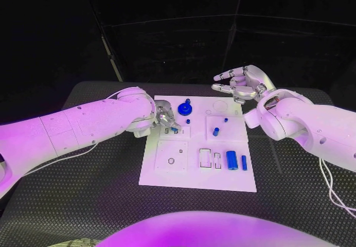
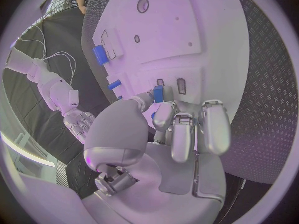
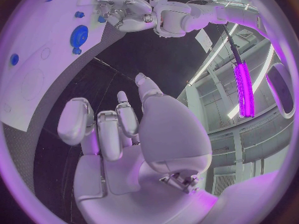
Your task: Assemble the parts on the task board
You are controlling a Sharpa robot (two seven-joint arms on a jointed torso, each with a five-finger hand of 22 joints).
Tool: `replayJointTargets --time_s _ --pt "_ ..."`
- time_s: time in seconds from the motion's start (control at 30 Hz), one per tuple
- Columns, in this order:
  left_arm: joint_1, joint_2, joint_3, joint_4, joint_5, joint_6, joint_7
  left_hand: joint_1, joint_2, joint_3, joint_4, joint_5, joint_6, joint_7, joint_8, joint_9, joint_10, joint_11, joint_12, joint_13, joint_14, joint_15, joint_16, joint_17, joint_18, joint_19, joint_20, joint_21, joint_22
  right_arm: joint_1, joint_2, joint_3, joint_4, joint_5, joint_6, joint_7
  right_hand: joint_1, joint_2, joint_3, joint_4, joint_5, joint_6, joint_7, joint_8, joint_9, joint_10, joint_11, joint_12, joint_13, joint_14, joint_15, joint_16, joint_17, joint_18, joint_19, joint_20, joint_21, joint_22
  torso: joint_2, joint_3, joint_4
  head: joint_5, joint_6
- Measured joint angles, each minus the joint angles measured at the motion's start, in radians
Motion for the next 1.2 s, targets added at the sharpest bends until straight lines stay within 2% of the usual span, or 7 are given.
replayJointTargets --time_s 0.4,1.2 --pt "0.004 0.014 -0.006 -0.014 0.001 0.007 -0.002 -0.024 -0.007 0.026 -0.017 0.0 0.002 0.002 0.01 0.004 0.0 0.0 0.0 0.009 0.0 0.0 0.0 0.0 0.0 0.0 0.0 0.0 0.0 0.0 0.001 0.0 0.0 0.0 0.001 0.0 0.0 0.0 0.0 0.0 0.0 0.0 0.0 0.0 0.0 0.0 0.0 0.0 0.0 0.0 0.0 0.0 0.0 0.0 0.0 0.0 0.0 0.0 0.0 -0.0006 -0.001 0.001 -0.004" --pt "0.007 0.019 -0.006 -0.015 0.001 0.046 -0.002 -0.043 -0.015 0.042 -0.028 0.002 0.005 -0.002 0.028 0.018 0.004 -0.003 0.0 0.003 0.0 0.0 0.0 0.0 0.0 0.0 0.0 0.0 0.0 0.0 0.004 0.0 -0.004 0.0 0.004 0.0 0.0 0.0 0.0 0.0 0.0 0.0 0.0 0.0 0.0 0.0 0.0 0.0 0.0 0.0 0.0 0.0 0.001 0.0 0.0 0.0 0.0 0.0 0.0 -0.0008 -0.0013 0.002 -0.011"
